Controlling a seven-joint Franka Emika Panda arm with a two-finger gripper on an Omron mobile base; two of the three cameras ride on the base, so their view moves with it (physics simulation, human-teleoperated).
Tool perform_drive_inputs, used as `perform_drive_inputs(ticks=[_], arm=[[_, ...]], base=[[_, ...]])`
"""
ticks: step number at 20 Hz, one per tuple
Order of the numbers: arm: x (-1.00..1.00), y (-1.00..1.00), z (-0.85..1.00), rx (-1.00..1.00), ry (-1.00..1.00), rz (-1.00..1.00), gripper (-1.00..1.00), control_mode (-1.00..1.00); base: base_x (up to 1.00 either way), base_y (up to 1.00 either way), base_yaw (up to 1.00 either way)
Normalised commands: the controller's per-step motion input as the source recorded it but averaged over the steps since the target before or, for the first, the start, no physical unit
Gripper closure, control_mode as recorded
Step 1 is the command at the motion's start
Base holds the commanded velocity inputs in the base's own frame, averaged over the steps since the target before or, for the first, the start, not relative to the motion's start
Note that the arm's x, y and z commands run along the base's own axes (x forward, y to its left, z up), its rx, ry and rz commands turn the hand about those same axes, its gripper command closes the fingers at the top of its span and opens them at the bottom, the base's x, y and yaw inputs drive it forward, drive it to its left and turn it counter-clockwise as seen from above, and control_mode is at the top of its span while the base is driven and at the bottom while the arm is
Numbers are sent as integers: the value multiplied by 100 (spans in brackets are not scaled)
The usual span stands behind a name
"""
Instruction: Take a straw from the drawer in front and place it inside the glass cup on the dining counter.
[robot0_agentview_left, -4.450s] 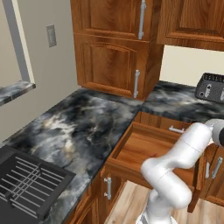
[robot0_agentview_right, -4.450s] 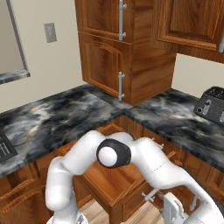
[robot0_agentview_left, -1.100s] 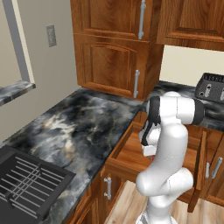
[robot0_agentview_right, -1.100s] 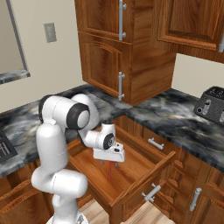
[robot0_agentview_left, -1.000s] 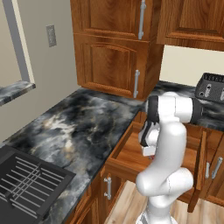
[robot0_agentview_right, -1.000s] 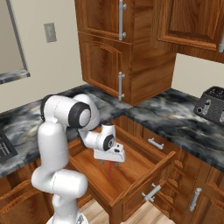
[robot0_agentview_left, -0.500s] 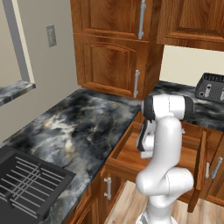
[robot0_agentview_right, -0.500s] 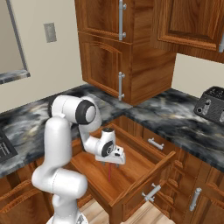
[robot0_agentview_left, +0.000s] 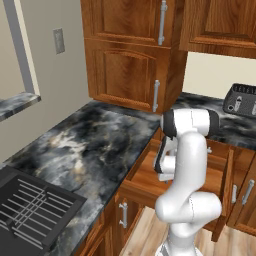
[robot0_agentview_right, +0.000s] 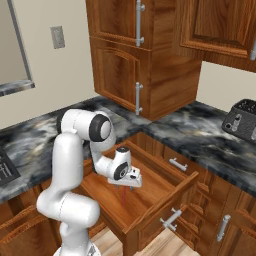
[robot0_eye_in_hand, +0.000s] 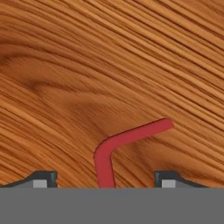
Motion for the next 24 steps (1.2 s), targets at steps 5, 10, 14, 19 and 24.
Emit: perform_drive_inputs(ticks=[5, 10, 14, 19, 24], arm=[[-1, -4, -15, 2, 0, 0, 100, -100], [-5, -3, -4, 0, 0, 0, 100, -100], [-3, -20, 1, 0, 0, 0, 100, -100], [-9, -16, 42, 0, 0, 0, 100, -100], [-7, -5, 91, 1, 0, 4, 100, -100]], base=[[0, 0, 0], [0, 0, 0], [0, 0, 0], [0, 0, 0], [0, 0, 0]])
